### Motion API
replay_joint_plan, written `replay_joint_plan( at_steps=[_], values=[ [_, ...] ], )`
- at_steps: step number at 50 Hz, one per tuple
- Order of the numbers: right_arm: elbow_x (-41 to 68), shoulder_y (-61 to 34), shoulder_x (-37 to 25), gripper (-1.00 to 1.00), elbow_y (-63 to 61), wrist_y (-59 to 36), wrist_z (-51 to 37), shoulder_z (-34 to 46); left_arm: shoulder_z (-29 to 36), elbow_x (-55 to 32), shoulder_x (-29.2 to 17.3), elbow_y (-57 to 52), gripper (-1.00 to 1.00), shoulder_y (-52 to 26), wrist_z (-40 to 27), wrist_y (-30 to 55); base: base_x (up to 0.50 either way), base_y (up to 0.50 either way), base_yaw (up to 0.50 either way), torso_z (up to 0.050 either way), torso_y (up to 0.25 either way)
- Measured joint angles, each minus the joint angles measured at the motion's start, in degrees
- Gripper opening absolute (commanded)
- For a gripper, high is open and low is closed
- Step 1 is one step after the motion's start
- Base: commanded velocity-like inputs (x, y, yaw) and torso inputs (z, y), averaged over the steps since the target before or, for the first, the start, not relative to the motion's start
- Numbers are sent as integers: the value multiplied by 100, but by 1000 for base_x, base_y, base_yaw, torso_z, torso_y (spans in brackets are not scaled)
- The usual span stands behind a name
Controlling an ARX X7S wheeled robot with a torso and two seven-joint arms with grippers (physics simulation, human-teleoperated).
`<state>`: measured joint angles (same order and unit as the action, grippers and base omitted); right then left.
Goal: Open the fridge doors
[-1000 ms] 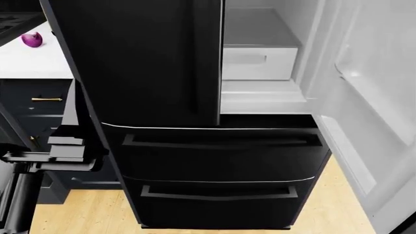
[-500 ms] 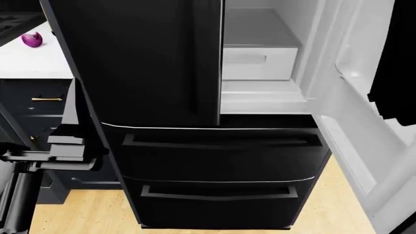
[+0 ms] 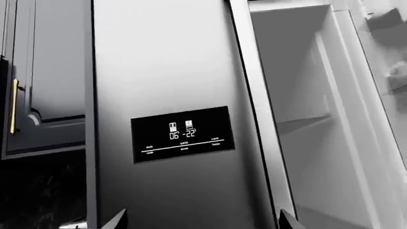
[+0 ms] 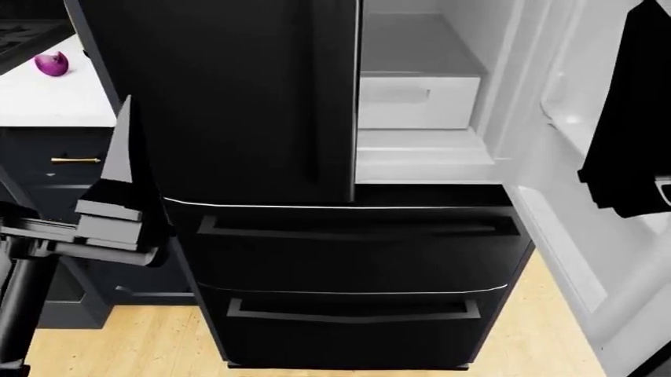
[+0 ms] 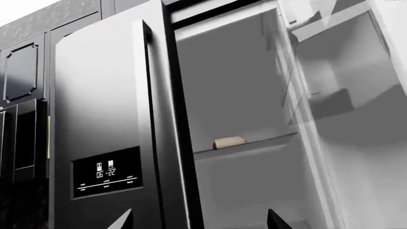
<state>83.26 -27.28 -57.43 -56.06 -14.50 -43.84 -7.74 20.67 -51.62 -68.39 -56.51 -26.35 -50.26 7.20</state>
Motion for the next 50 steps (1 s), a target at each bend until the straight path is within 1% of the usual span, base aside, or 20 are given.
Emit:
replay_joint_plan(
  at_steps=[4, 8, 16, 23, 34, 43, 50],
  values=[
    [-15, 43, -5, 100, -6, 8, 4, -30, 0, -437, -44, -15, 100, -591, 333, 276, 0, 0, 0, 0, 0],
    [-30, 75, -9, 100, -6, 14, 10, -53, 51, -956, 42, 75, 100, -1331, 727, 621, 0, 0, 0, 0, 0],
    [-61, 115, -9, 100, 4, 20, 31, -77, 209, -1923, 438, 527, 100, -2686, 1429, 1216, 0, 0, 0, 0, 0],
    [-67, 132, -15, 100, 15, 27, 44, -93, 390, -2595, 873, 1029, 100, -3527, 1812, 1593, 0, 0, 0, 0, 0],
    [10, 144, -65, 100, -3, 53, 24, -148, 681, -3050, 1525, 1632, 100, -4280, 1696, 1971, 0, 0, 0, 0, 0],
    [114, 144, -89, 100, 1, 95, 31, -188, 887, -3131, 1943, 1890, 100, -4535, 1545, 2117, 0, 0, 0, 0, 0],
    [158, 170, -100, 100, -15, 118, 31, -224, 1059, -3065, 2155, 2075, 100, -4685, 1205, 2297, 0, 0, 0, 0, 0]
  ],
)
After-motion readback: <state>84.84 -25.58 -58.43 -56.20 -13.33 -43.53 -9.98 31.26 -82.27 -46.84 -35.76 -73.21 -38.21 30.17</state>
